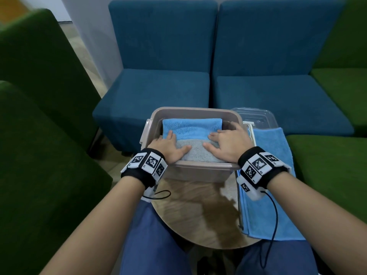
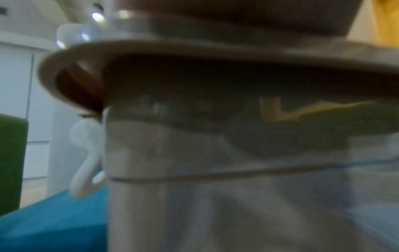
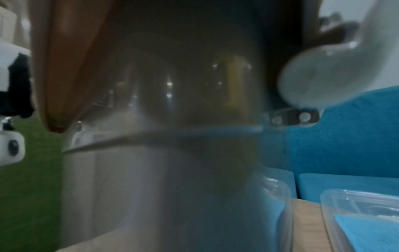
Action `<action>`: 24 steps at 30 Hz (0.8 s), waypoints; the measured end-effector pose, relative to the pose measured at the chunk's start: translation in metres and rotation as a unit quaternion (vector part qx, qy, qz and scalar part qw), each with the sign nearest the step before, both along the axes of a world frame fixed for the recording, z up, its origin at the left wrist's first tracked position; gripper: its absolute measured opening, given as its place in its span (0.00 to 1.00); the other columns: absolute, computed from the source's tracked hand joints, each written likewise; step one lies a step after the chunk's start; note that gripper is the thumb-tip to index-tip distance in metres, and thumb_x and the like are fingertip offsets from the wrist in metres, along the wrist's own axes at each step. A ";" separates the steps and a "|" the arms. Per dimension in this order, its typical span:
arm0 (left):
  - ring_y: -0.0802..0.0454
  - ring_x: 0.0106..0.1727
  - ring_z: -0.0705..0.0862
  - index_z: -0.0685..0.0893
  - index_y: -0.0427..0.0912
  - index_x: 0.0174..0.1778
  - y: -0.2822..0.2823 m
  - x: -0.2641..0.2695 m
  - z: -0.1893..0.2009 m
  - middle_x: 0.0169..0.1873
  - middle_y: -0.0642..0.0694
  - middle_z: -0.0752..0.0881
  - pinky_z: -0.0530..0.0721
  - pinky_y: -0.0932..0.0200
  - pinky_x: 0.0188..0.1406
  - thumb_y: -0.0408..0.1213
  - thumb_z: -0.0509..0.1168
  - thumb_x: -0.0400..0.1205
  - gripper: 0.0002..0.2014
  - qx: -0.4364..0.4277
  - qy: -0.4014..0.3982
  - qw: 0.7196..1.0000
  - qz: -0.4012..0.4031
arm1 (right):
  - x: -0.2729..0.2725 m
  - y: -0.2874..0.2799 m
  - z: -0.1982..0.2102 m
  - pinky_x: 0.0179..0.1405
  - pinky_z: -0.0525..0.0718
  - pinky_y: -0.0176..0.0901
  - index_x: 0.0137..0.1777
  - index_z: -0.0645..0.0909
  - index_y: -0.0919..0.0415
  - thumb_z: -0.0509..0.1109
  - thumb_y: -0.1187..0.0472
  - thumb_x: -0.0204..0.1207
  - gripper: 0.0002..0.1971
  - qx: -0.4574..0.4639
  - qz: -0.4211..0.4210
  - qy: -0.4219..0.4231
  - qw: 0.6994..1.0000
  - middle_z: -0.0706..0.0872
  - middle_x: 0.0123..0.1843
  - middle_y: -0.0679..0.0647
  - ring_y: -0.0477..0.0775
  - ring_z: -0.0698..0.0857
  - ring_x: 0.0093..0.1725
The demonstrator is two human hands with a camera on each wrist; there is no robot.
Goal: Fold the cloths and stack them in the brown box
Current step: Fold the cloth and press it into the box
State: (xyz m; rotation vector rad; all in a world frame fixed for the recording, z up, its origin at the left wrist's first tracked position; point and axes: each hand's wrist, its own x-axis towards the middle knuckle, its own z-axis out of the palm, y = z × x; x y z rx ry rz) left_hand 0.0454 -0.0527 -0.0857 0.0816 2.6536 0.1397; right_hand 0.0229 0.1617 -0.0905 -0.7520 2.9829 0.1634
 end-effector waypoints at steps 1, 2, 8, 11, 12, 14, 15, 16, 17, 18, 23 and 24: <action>0.40 0.85 0.50 0.45 0.40 0.86 0.000 0.000 0.000 0.85 0.44 0.42 0.52 0.47 0.83 0.68 0.41 0.83 0.43 -0.001 -0.008 1.000 0.005 | 0.000 0.000 0.000 0.75 0.56 0.58 0.69 0.81 0.49 0.45 0.34 0.82 0.31 -0.004 0.004 0.008 1.000 0.86 0.65 0.46 0.48 0.80 0.70; 0.40 0.85 0.45 0.44 0.40 0.86 0.000 0.000 -0.001 0.85 0.45 0.40 0.49 0.47 0.84 0.68 0.42 0.83 0.43 -0.002 -0.011 1.000 0.010 | -0.002 0.000 -0.001 0.73 0.58 0.57 0.65 0.83 0.49 0.46 0.34 0.81 0.31 -0.015 0.007 0.016 1.000 0.88 0.61 0.46 0.49 0.82 0.66; 0.47 0.84 0.34 0.47 0.41 0.85 0.005 -0.001 -0.004 0.85 0.43 0.37 0.35 0.42 0.82 0.73 0.47 0.76 0.50 0.042 0.195 0.979 -0.028 | -0.003 0.002 -0.003 0.79 0.54 0.60 0.76 0.72 0.54 0.50 0.27 0.72 0.41 -0.121 -0.026 0.086 0.989 0.76 0.74 0.54 0.56 0.70 0.77; 0.45 0.85 0.38 0.46 0.48 0.86 0.003 -0.008 -0.004 0.85 0.45 0.39 0.39 0.43 0.83 0.73 0.51 0.77 0.47 0.110 0.150 0.982 0.011 | -0.002 0.001 -0.002 0.81 0.38 0.69 0.87 0.50 0.54 0.43 0.21 0.73 0.49 -0.029 -0.056 0.005 0.998 0.54 0.87 0.48 0.53 0.49 0.87; 0.43 0.85 0.38 0.45 0.48 0.86 0.001 -0.010 -0.005 0.85 0.45 0.39 0.40 0.44 0.83 0.72 0.50 0.79 0.46 0.108 0.109 0.988 0.035 | -0.004 0.001 -0.002 0.81 0.36 0.71 0.87 0.48 0.53 0.40 0.20 0.72 0.50 0.000 -0.059 -0.016 0.998 0.51 0.88 0.47 0.54 0.47 0.87; 0.41 0.85 0.40 0.43 0.46 0.86 -0.001 -0.013 -0.008 0.85 0.46 0.40 0.40 0.46 0.83 0.72 0.47 0.79 0.46 0.081 0.056 0.994 0.052 | -0.006 0.000 0.000 0.79 0.35 0.74 0.87 0.48 0.53 0.35 0.19 0.70 0.52 0.047 -0.058 -0.039 0.996 0.52 0.87 0.46 0.56 0.46 0.87; 0.40 0.85 0.40 0.42 0.45 0.86 -0.001 -0.014 -0.009 0.85 0.47 0.40 0.40 0.47 0.83 0.72 0.45 0.79 0.46 0.066 0.045 0.996 0.049 | -0.007 0.000 0.000 0.79 0.34 0.74 0.87 0.48 0.54 0.33 0.19 0.69 0.53 0.069 -0.057 -0.045 0.995 0.54 0.87 0.46 0.56 0.46 0.87; 0.39 0.85 0.41 0.41 0.45 0.86 -0.001 -0.016 -0.011 0.85 0.47 0.40 0.40 0.47 0.83 0.73 0.43 0.79 0.47 0.052 0.038 0.997 0.044 | -0.007 -0.001 0.000 0.78 0.34 0.75 0.87 0.48 0.54 0.32 0.19 0.68 0.54 0.090 -0.057 -0.051 0.993 0.56 0.87 0.46 0.57 0.47 0.87; 0.39 0.85 0.42 0.41 0.45 0.86 -0.001 -0.016 -0.012 0.85 0.47 0.40 0.39 0.47 0.83 0.73 0.42 0.79 0.47 0.038 0.032 0.998 0.041 | -0.007 -0.001 0.000 0.78 0.33 0.75 0.87 0.48 0.54 0.31 0.19 0.68 0.54 0.109 -0.056 -0.057 0.991 0.57 0.86 0.46 0.57 0.48 0.87; 0.38 0.85 0.43 0.40 0.44 0.86 0.000 -0.018 -0.013 0.85 0.47 0.40 0.39 0.47 0.83 0.74 0.41 0.78 0.47 0.025 0.026 0.999 0.038 | -0.006 -0.001 0.001 0.78 0.33 0.76 0.87 0.48 0.54 0.30 0.19 0.67 0.54 0.123 -0.055 -0.060 0.989 0.57 0.86 0.45 0.57 0.48 0.87; 0.41 0.85 0.39 0.39 0.42 0.85 0.000 -0.015 -0.013 0.85 0.46 0.39 0.39 0.46 0.83 0.72 0.44 0.80 0.47 0.019 0.037 0.999 0.027 | -0.005 -0.003 0.003 0.77 0.32 0.76 0.87 0.45 0.54 0.28 0.19 0.68 0.53 0.147 -0.051 -0.064 0.986 0.53 0.87 0.45 0.57 0.49 0.87; 0.41 0.85 0.38 0.41 0.42 0.85 -0.001 -0.013 -0.011 0.85 0.45 0.40 0.41 0.46 0.83 0.70 0.46 0.81 0.46 0.027 0.056 0.998 0.025 | -0.005 -0.003 0.004 0.78 0.32 0.76 0.87 0.46 0.54 0.29 0.19 0.68 0.53 0.136 -0.052 -0.062 0.987 0.54 0.87 0.46 0.57 0.49 0.87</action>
